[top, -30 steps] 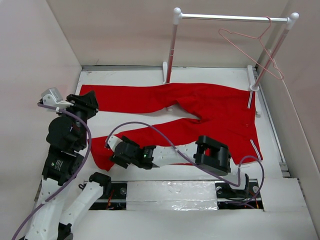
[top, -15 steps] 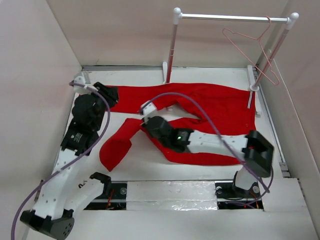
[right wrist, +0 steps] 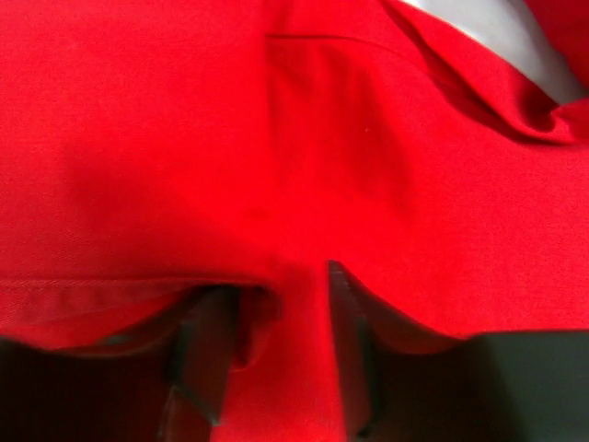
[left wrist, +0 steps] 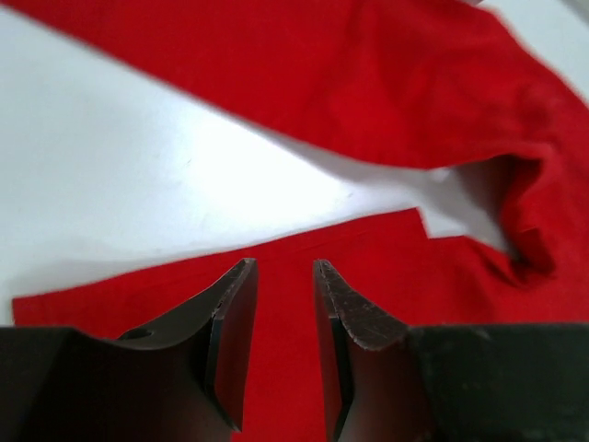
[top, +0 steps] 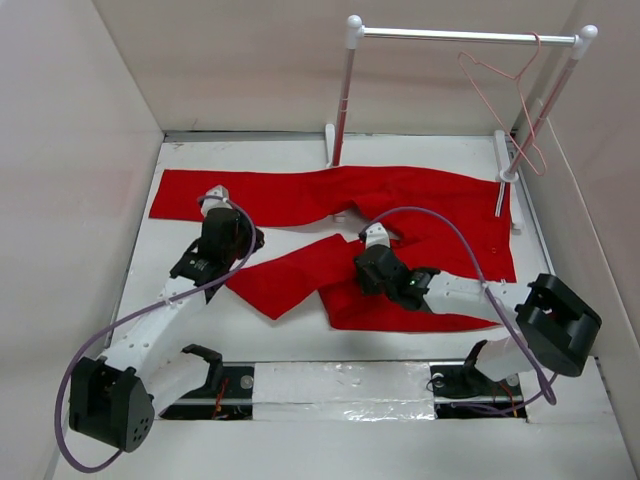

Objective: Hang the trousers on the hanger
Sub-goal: Flatten out the trousers at the center of the board.

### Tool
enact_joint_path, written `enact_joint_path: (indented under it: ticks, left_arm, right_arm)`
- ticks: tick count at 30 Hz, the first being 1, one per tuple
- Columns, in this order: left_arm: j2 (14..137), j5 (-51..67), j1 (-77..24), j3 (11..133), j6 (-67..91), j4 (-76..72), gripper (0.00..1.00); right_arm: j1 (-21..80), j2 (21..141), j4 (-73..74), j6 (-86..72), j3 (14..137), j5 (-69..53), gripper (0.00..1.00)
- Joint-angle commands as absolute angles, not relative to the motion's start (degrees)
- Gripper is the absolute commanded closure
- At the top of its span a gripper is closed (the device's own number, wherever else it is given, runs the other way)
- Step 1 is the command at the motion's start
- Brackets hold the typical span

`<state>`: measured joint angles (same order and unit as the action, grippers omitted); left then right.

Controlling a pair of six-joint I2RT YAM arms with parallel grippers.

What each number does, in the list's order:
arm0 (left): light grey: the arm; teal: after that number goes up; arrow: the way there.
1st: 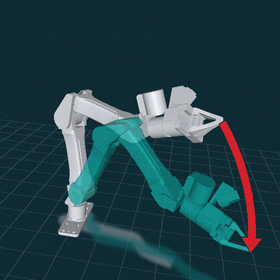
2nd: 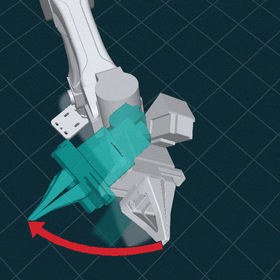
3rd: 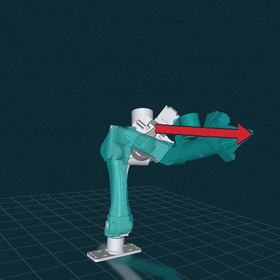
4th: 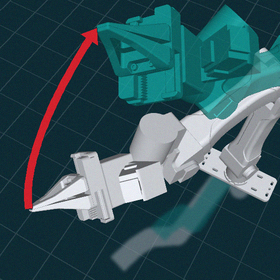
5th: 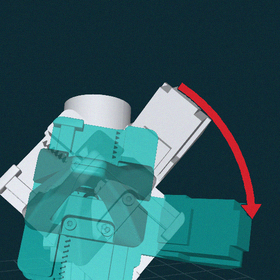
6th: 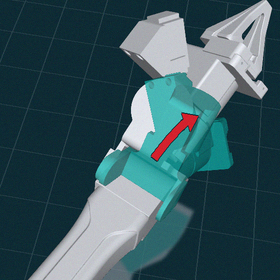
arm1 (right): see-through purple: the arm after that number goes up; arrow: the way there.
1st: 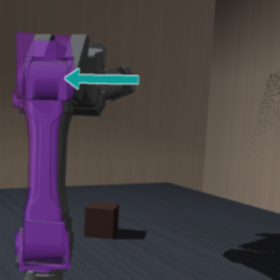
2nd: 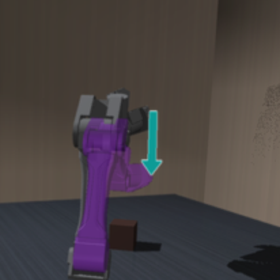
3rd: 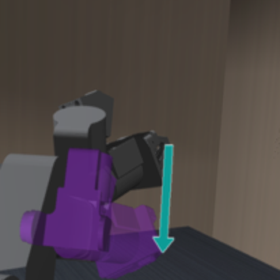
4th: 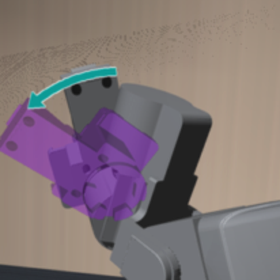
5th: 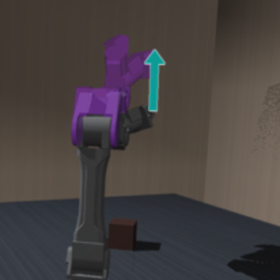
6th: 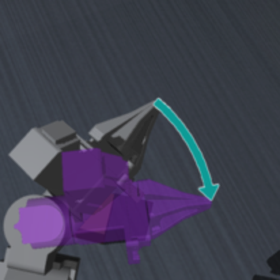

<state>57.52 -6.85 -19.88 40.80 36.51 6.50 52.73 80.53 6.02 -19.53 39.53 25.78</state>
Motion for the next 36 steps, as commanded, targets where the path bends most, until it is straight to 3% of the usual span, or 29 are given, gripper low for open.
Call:
enact_joint_path:
  ticks: [1, 5, 9, 10, 11, 14, 15, 18, 19, 20, 23, 24, 28, 36]
  left_arm:
    - [55.55, -7.47, -20.04, 37.28, 37.35, 7.46, 0.72]
    - [50.72, -9.05, -20.04, 36.03, 37.97, 7.82, 0.72]
    - [48.0, -9.75, -20.04, 39.72, 37.01, 8.7, 0.73]
    - [47.64, -9.84, -20.04, 41.9, 36.74, 9.22, 0.74]
    - [47.2, -10.1, -20.04, 43.14, 36.13, 9.58, 0.76]
    - [44.66, -10.72, -20.04, 47.19, 34.55, 9.49, 0.95]
    - [43.0, -10.98, -20.04, 47.98, 34.11, 9.32, 1.0]
    - [40.35, -12.3, -20.04, 50.79, 32.7, 9.75, 1.0]
    - [39.91, -12.57, -20.04, 52.02, 32.0, 10.45, 1.0]
    - [39.55, -13.18, -20.04, 52.55, 31.47, 11.07, 1.0]
    - [38.06, -15.9, -20.04, 53.61, 29.89, 12.22, 0.99]
    - [37.45, -16.34, -20.04, 53.61, 29.62, 12.3, 0.94]
    - [36.3, -15.91, -20.04, 52.21, 29.27, 11.96, 0.93]
    - [36.82, -14.5, -20.04, 51.33, 29.18, 10.81, 0.91]
  right_arm:
    - [52.03, 79.19, 3.95, -20.04, 42.88, 24.6, 0.42]
    - [56.5, 73.49, 5.45, -14.79, 46.74, 28.47, 0.33]
    - [61.85, 69.79, 2.73, -8.19, 50.44, 23.75, 0.38]
    - [63.09, 71.09, 3.68, -7.56, 51.84, 21.38, 0.42]
    - [64.32, 72.23, 4.04, -7.12, 53.33, 20.75, 0.59]
    - [68.37, 78.56, 0.99, -5.9, 56.95, 14.7, 1.0]
    - [69.25, 80.58, -1.38, -5.63, 57.91, 13.37, 1.0]
    - [72.06, 89.54, -6.75, -5.1, 60.2, 8.1, 0.98]
    - [72.68, 91.82, -7.03, -5.1, 62.99, 7.39, 0.91]
    - [73.9, 94.02, -7.29, -4.84, 64.32, 7.47, 0.77]
    - [75.76, 102.2, -5.64, -4.31, 70.37, 11.41, 0.56]
    - [75.76, 105.61, -4.06, -4.13, 72.14, 11.51, 0.55]
    - [75.76, 112.12, -1.51, -3.52, 75.93, 11.95, 0.55]
    - [75.23, 118.65, -0.18, -5.45, 80.59, 24.69, 0.52]
